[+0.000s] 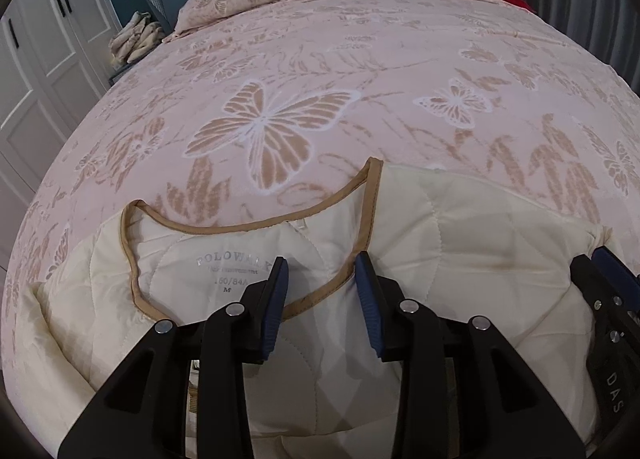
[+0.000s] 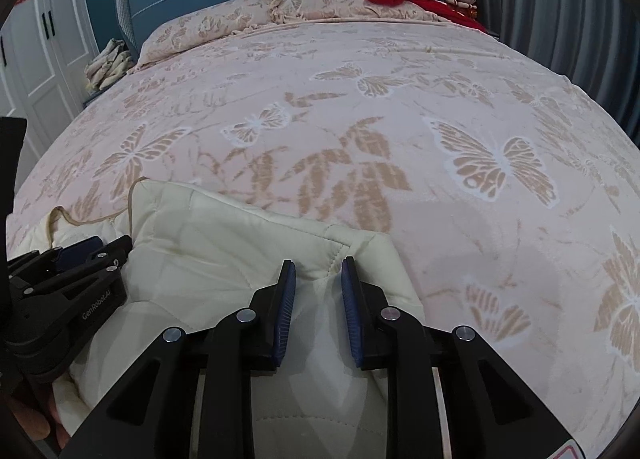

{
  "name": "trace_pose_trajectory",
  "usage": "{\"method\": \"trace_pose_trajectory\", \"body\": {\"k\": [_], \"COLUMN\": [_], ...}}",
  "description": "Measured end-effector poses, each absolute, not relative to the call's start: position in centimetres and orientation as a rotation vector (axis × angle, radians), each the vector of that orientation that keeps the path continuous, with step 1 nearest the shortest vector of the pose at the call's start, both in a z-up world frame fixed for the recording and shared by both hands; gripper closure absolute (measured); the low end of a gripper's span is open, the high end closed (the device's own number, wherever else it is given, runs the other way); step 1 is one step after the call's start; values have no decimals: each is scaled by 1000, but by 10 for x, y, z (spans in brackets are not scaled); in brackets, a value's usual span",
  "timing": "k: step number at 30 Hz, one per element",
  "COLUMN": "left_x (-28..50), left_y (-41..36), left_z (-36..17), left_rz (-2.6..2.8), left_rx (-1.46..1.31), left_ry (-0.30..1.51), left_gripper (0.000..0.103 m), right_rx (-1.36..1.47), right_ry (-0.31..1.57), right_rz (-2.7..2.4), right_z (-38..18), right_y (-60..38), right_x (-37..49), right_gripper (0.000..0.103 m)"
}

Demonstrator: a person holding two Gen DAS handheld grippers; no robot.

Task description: Fold large clothes

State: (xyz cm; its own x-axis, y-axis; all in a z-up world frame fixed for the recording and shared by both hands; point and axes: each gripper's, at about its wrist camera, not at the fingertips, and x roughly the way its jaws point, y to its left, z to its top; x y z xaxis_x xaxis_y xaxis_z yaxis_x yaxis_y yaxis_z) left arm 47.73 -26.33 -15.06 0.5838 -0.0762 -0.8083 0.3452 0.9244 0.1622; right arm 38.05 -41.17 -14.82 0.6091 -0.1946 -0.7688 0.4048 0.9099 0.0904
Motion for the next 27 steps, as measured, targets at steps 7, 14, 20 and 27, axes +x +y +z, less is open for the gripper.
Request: {"method": "trace_pose_trajectory", "body": {"k": [7,14,20,27], "left_x": [473,471,467,424], "left_y": [-269,-271,-268,-164], "left_z": [-154,-156,-153,-92], "left_rz": [-221,-204,-154,-128], "left_rx": [356,366,364,181], "left_ry": [872,840,824,897], "left_gripper": [68,68,50,27], "right_rx": [259,249,263,346], "right_ry": [823,808,791,664], "right_rz": [-357,-364,-363,-534], "right_z": [-151,-154,-154,-89], "right_y": [-410,-406,-407,-432], "right_x": [380,379,378,299], "right_gripper": [82,82,82,69]}}
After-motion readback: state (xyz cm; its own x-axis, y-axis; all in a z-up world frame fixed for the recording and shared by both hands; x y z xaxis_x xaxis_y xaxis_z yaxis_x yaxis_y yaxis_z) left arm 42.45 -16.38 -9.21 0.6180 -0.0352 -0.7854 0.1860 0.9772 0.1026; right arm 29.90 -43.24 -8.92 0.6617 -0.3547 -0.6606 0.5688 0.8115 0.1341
